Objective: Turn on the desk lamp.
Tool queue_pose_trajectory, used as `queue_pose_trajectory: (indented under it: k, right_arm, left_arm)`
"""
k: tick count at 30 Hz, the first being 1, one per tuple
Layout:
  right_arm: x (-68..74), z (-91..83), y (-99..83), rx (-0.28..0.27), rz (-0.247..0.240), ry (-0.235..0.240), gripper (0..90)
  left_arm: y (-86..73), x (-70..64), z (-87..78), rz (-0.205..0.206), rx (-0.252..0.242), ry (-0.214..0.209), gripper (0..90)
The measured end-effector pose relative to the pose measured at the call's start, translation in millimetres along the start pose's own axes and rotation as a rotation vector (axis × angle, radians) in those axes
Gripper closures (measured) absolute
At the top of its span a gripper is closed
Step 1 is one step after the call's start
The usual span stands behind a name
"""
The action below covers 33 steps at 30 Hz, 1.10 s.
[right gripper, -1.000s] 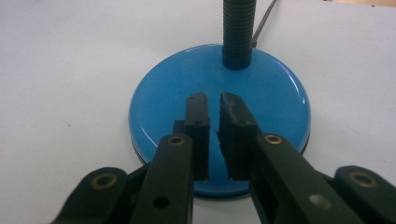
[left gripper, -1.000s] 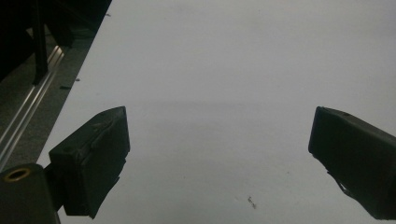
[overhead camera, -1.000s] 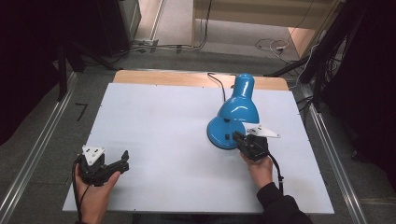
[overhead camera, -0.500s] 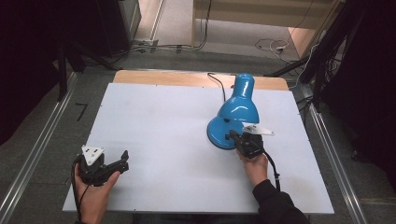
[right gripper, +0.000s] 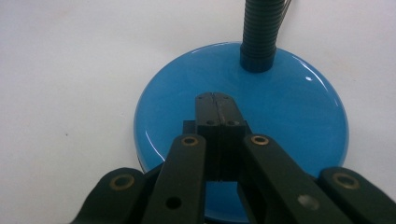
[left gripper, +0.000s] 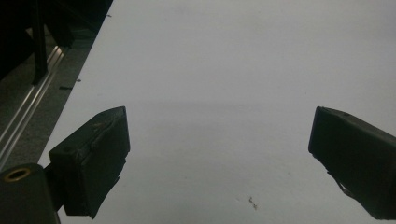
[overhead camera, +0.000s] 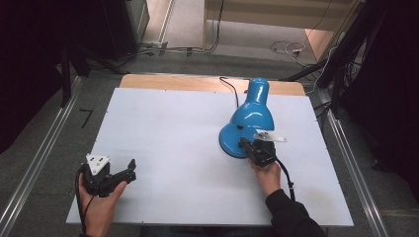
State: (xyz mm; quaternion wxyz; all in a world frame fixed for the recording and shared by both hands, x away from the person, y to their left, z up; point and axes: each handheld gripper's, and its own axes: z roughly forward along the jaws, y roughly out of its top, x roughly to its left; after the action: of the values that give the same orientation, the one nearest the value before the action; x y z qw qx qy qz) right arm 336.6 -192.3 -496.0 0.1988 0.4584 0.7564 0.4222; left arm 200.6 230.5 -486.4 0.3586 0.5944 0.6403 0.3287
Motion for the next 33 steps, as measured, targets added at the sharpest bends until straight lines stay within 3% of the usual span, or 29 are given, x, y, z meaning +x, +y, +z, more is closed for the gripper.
queue_pose_trajectory:
  k: [17,21,33]
  right_arm:
    - [2.0,1.6,-1.9,0.017,-0.003,0.0,87.4]
    - [0.6,1.5,-2.0,0.02,0.02,0.011,87.4]
    - [1.8,1.1,-3.7,0.018,0.003,-0.011,87.5]
  left_arm:
    - [0.1,0.3,-0.6,-0.003,0.0,0.0,5.9]
    - [0.1,0.5,-0.5,-0.004,0.0,0.0,5.9]
    - [0.0,1.3,-1.5,-0.007,-0.001,-0.002,5.9]
